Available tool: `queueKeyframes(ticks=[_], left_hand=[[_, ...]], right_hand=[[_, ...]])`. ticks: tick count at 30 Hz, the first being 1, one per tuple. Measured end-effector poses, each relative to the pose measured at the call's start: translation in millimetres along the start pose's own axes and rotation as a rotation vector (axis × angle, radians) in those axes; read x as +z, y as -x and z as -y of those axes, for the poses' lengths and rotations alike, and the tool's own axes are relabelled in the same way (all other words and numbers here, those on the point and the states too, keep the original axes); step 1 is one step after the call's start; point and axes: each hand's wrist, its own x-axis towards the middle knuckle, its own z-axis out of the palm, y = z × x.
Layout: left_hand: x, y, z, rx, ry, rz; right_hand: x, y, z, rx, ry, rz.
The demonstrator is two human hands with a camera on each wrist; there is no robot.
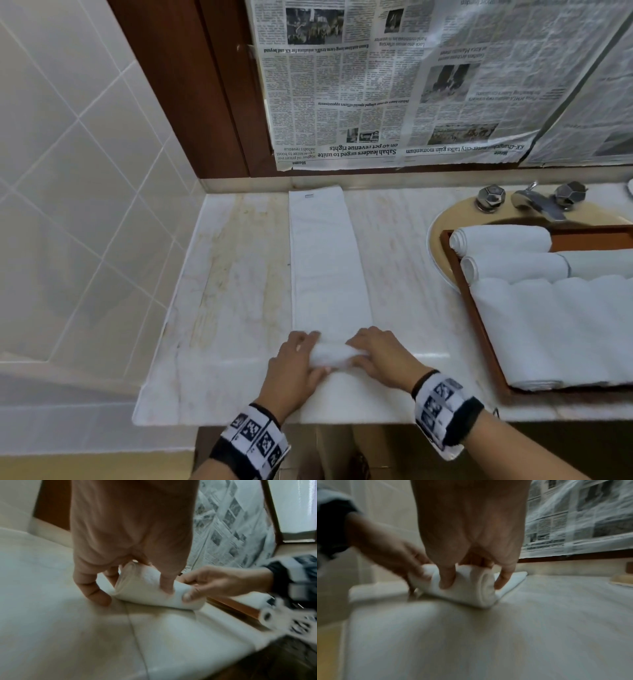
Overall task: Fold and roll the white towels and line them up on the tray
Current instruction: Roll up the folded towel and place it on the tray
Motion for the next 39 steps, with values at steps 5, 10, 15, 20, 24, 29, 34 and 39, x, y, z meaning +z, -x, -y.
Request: queueKeyframes(ticks=[5,10,15,20,24,29,34,39], left_hand=[[3.4,7.5,1.6,0.027,-0.243,-0.08],[-15.3,-9.3,4.9,-0.058,-0.121,0.073],[-24.6,-12.0,-5.0,-0.134,-0.18,0.104],[-10.9,-7.9,-3.8,0.055,-0.182,0.069],[-12.6,-14.3,1.9,0.0,-0.025,0.151],[-21.9,-24.6,-4.0,-0.064,-0.002,0.262],[-11.2,-9.5,2.1,0.113,-0.152,0.007],[-14.3,-19.3,-1.1,-0.006,-0.04,0.135]], right_hand=[[-10.5,-12.5,-2.5,0.152,-0.301,0.059],[20.2,4.5,13.2,-0.076,0.385,-0.27],[9.9,0.9,12.3,-0.026,0.215,-0.108],[-28.0,-12.8,1.1,0.126,-0.324,0.155],[-2.8,0.4,4.9,0.029,0.156,-0.22],[9.7,13.2,15.8,-0.034,0.204,-0.094],[-29.5,-4.7,2.0,0.151,-0.409,0.137],[-8.8,-5.8,5.3,0.1,0.06,-0.084]])
